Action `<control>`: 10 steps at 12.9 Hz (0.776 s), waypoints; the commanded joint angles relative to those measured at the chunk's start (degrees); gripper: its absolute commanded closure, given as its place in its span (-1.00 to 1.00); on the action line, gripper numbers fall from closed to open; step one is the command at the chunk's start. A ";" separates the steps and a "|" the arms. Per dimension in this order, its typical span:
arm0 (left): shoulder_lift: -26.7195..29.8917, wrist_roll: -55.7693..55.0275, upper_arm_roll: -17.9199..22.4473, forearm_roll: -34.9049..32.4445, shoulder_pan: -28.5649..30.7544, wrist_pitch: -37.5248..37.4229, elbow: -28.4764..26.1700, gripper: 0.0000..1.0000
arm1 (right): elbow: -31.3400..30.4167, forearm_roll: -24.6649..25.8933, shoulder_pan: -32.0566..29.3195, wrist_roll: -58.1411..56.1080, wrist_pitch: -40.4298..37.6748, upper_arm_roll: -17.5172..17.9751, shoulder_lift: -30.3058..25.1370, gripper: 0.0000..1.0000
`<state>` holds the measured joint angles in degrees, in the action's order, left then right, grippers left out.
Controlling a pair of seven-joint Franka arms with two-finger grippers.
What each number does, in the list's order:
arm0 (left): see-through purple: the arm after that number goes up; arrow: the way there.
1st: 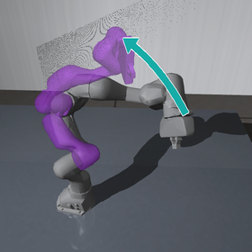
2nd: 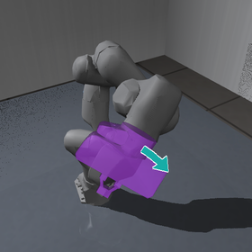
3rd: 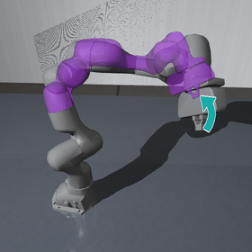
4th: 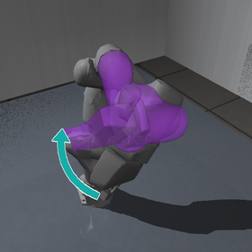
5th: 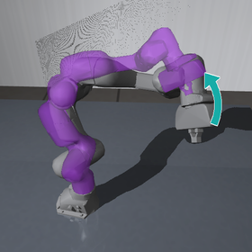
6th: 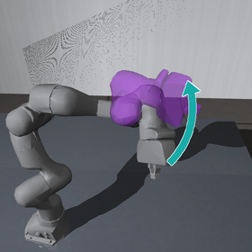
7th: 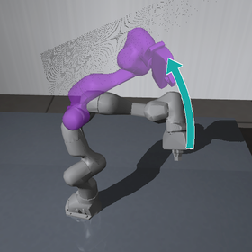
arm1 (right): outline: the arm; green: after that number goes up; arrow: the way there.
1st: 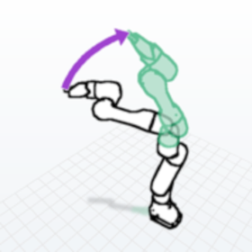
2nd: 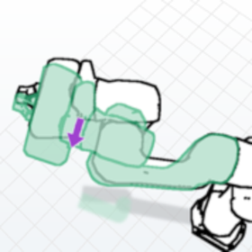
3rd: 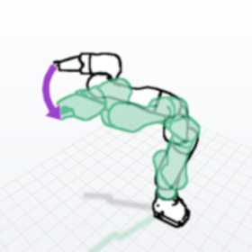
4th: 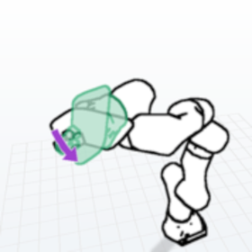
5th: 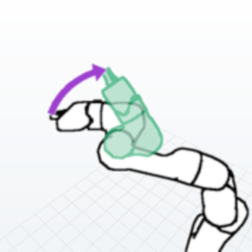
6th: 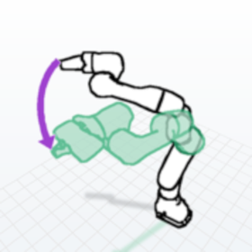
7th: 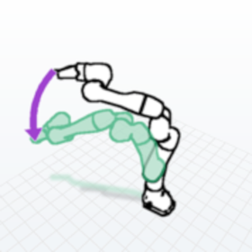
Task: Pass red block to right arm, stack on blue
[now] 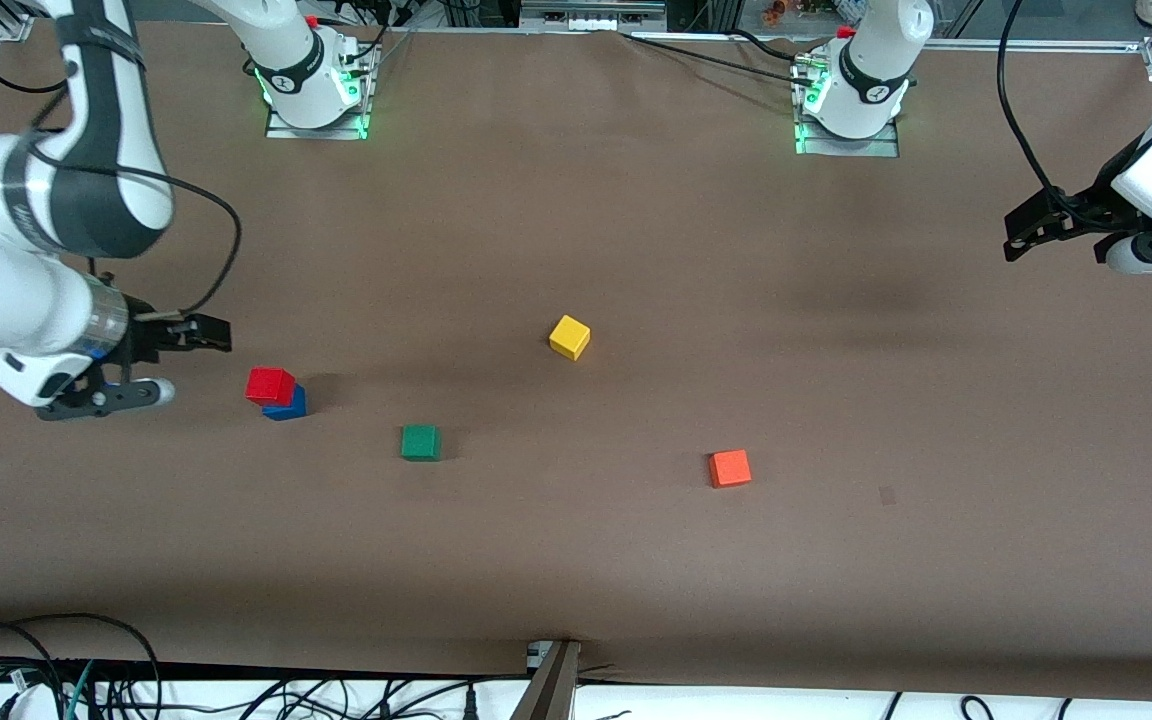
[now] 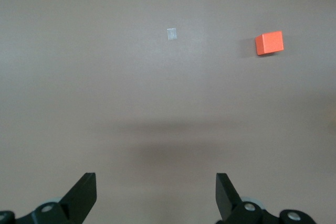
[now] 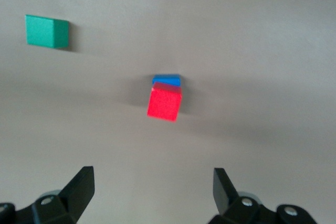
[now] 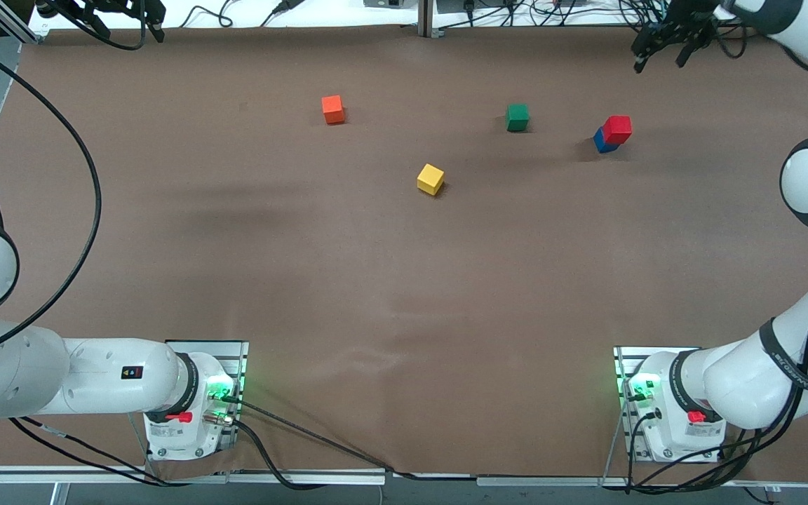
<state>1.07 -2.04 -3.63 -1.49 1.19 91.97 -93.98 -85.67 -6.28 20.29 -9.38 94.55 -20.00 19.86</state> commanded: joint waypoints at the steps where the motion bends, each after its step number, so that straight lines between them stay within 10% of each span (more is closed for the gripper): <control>1: -0.54 -0.77 -0.24 -1.50 -0.22 -1.61 1.70 -1.00 | 7.95 0.65 -0.08 -0.38 -10.14 -1.35 0.71 -1.00; 5: -0.54 -0.77 -0.24 -1.59 -0.22 -1.79 1.79 -1.00 | 10.88 1.79 -2.18 0.23 -16.06 -0.84 -2.17 -1.00; 10: -0.54 -0.77 -0.24 -1.59 -0.22 -1.79 1.79 -1.00 | 8.51 8.48 -12.10 0.59 -18.71 11.63 -8.94 -1.00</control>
<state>1.07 -2.04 -3.64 -1.49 1.19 91.48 -93.84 -74.75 0.66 12.04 -9.33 76.20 -13.27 15.01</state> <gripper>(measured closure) 0.000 0.000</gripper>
